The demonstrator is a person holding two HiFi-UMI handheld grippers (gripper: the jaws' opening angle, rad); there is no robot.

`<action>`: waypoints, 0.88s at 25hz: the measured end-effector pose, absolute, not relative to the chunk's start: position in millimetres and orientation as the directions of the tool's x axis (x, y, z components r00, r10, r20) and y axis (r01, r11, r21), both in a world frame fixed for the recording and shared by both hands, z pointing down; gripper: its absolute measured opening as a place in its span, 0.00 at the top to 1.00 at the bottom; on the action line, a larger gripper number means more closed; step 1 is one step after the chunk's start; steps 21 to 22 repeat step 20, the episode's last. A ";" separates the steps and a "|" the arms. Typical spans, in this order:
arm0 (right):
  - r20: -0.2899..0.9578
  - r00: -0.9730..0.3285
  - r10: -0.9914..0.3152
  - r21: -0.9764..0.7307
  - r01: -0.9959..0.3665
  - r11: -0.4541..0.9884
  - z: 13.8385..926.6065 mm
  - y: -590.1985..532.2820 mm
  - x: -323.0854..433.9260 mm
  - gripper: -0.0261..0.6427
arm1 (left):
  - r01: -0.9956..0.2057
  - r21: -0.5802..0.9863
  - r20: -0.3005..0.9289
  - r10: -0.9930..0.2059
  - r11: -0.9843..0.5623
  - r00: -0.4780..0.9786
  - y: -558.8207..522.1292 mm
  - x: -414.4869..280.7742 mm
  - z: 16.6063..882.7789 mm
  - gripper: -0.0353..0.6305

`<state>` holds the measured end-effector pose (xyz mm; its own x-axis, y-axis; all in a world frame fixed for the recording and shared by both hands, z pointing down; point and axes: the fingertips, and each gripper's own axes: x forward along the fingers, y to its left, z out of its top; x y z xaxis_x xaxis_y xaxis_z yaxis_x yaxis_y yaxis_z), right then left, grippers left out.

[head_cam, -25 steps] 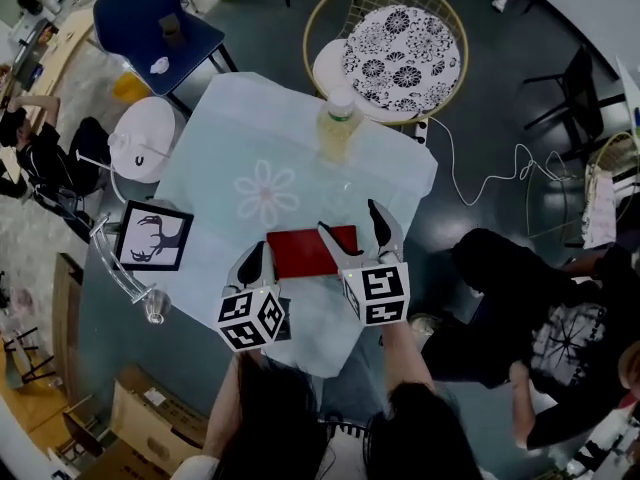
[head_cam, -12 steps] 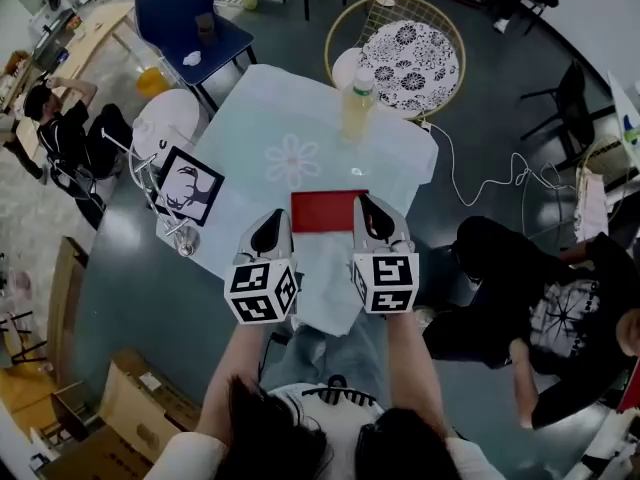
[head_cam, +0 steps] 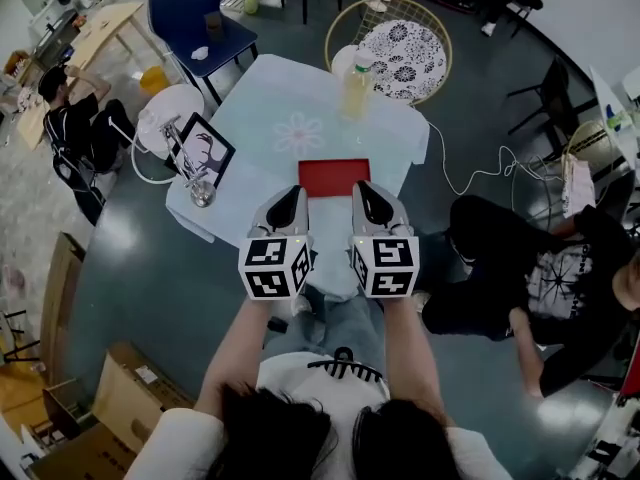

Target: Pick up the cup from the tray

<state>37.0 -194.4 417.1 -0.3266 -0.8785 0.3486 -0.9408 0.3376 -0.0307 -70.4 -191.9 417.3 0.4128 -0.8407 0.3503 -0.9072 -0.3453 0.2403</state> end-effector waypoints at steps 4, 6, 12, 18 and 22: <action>0.337 -0.311 -0.889 -0.023 -0.946 0.322 408.2 -170.7 32.2 0.93 | -0.896 0.226 0.323 -0.838 -0.383 0.440 -174.7 -68.3 404.9 0.95; 0.333 -0.302 -0.893 -0.017 -0.949 0.315 403.1 -161.3 30.7 0.93 | -0.892 0.223 0.311 -0.838 -0.393 0.448 -167.3 -68.7 399.1 0.95; 0.322 -0.284 -0.903 0.002 -0.954 0.301 396.5 -145.3 23.4 0.93 | -0.882 0.223 0.293 -0.835 -0.414 0.466 -153.1 -70.1 393.1 0.95; 0.332 -0.289 -0.898 0.003 -0.952 0.307 398.7 -126.1 19.6 0.93 | -0.868 0.201 0.296 -0.817 -0.453 0.495 -135.7 -59.7 391.9 0.95; 0.325 -0.284 -0.902 0.002 -0.954 0.301 394.3 -124.6 22.8 0.93 | -0.863 0.192 0.289 -0.813 -0.467 0.505 -135.7 -55.0 387.3 0.95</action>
